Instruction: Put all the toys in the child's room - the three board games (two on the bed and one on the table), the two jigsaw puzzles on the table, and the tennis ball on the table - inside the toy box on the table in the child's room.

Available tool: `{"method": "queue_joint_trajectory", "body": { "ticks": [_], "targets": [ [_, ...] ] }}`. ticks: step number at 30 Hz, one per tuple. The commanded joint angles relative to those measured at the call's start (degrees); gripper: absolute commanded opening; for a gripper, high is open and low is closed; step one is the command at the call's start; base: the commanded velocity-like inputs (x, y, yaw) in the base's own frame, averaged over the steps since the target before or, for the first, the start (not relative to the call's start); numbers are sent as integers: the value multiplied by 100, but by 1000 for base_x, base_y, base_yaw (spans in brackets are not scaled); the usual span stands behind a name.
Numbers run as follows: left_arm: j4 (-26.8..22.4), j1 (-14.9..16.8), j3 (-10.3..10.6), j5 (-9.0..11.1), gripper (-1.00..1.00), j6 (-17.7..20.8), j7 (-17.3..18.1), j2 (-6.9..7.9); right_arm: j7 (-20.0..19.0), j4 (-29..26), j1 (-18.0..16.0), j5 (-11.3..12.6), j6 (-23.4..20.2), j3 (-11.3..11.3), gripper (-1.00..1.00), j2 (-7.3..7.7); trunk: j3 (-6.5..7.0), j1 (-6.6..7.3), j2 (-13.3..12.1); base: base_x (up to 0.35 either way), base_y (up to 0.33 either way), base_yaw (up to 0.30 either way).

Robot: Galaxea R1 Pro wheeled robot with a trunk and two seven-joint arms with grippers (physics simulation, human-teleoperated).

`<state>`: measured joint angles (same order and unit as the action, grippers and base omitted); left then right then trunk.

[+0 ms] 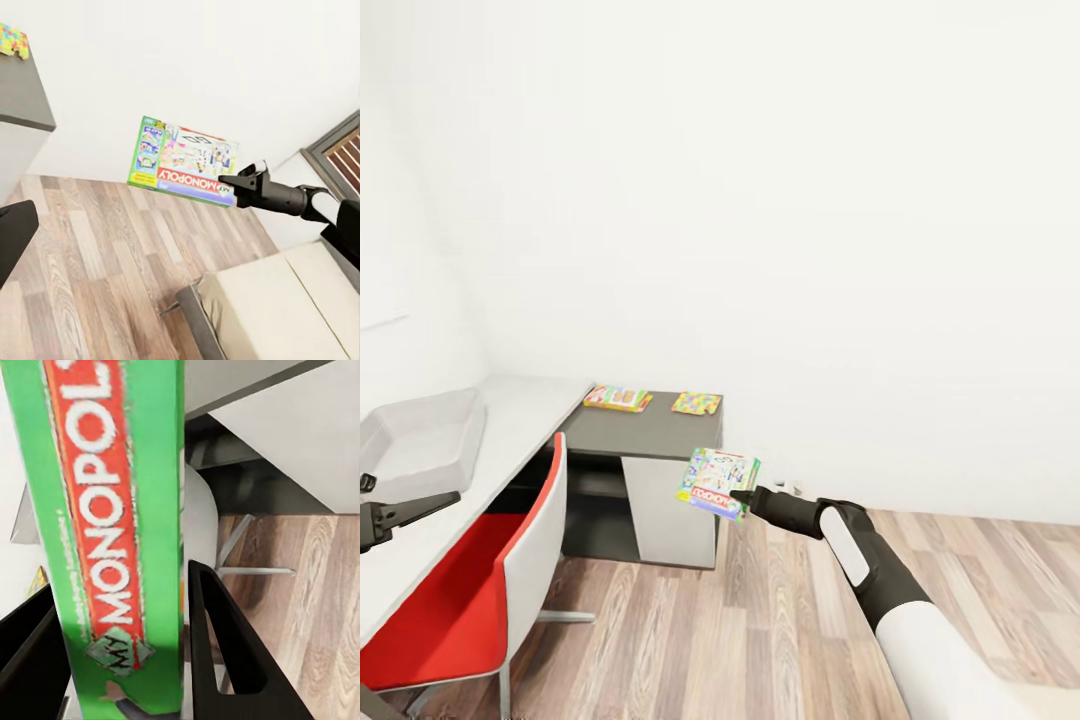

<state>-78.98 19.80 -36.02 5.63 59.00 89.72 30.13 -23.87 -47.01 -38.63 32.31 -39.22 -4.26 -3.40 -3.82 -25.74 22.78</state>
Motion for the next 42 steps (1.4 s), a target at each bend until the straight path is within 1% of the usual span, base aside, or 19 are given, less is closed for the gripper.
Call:
{"method": "queue_joint_trajectory", "body": {
  "ticks": [1,8,13,22,35,42],
  "targets": [
    [2,6,-1,-9,100,60,28,0,-3,-5,-5,12,-28,4,-100,-1,-14,-4,13,0,0,91],
    [5,6,-2,-10,100,59,28,-7,6,-10,-5,12,-17,4,-100,2,-14,-4,13,60,0,14],
    [6,6,-2,-10,100,53,28,-11,16,-10,-5,12,-8,1,-100,-6,-14,-4,13,172,0,59],
    [6,6,-2,-10,100,44,28,-13,32,-10,-5,12,-6,-5,-100,-52,-14,-4,13,257,-80,266],
    [6,6,-2,-10,100,41,28,-15,41,-10,-5,10,7,-5,-100,-72,-14,-4,13,272,-189,292],
    [6,6,-2,-10,100,41,28,-15,41,-10,-5,8,11,-5,-100,-73,-14,-4,13,270,-32,293]
  ]
}}
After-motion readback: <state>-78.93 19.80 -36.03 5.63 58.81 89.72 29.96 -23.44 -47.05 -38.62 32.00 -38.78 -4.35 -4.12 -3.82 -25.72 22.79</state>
